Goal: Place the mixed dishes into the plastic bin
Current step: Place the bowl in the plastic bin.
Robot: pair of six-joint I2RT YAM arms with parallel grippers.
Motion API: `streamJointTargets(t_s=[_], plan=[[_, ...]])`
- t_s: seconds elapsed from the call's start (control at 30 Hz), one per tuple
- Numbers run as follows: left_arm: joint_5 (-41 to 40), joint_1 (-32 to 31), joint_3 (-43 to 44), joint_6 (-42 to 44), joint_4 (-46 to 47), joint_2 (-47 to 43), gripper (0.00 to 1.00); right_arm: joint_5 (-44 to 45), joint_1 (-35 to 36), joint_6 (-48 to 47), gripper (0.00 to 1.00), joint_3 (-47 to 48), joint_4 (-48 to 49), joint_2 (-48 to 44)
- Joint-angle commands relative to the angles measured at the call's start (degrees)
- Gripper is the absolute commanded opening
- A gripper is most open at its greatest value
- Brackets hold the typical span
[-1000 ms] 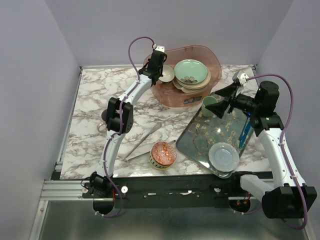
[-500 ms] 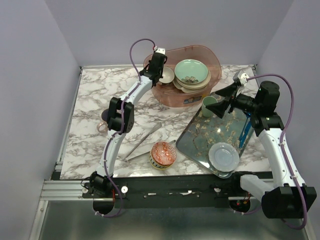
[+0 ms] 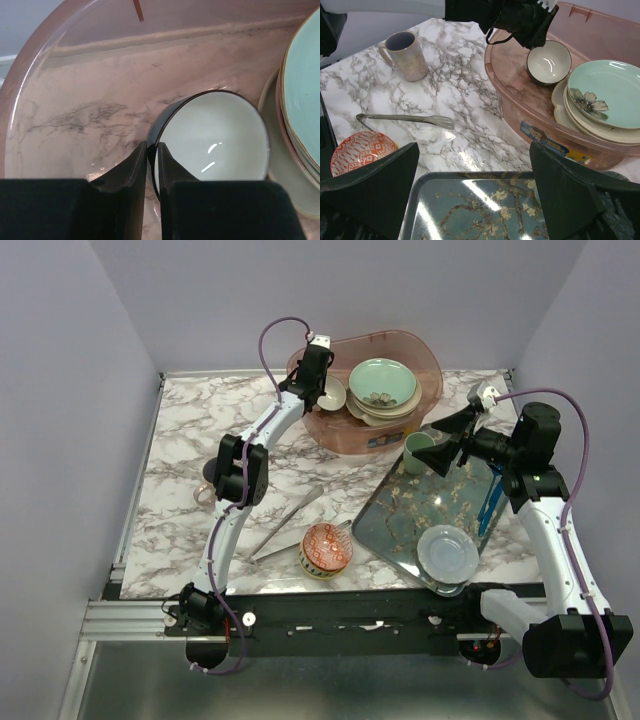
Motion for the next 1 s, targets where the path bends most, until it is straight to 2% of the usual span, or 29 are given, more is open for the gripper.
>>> streamJointTargets(t_s=[0.0, 0.17, 0.27, 0.6, 0.73, 0.97], plan=[[-1.01, 0.96, 0.46, 0.34, 1.75, 0.42, 0.22, -1.39, -0.59, 0.42, 1.0, -0.11, 0.53, -0.95], [-0.92, 0.96, 0.45, 0.25, 1.67, 0.07, 0.27, -1.57, -0.77, 0.43, 1.0, -0.11, 0.62, -1.04], [-0.66, 0.96, 0.45, 0.16, 1.67, -0.28, 0.34, -1.57, -0.85, 0.51, 1.0, -0.11, 0.7, -1.04], [0.57, 1.14, 1.6, -0.89, 0.96, -5.98, 0.73, -2.01, -1.03, 0.6, 1.0, -0.11, 0.62, -1.21], [2.24, 1.22, 1.68, -1.16, 0.7, -9.85, 0.84, -2.01, -1.12, 0.6, 1.0, -0.2, 0.62, -1.47], [6.37, 1.31, -2.08, -1.77, 0.34, -18.9, 0.92, -3.24, -1.12, -0.1, 1.0, -0.46, 0.62, -1.3]])
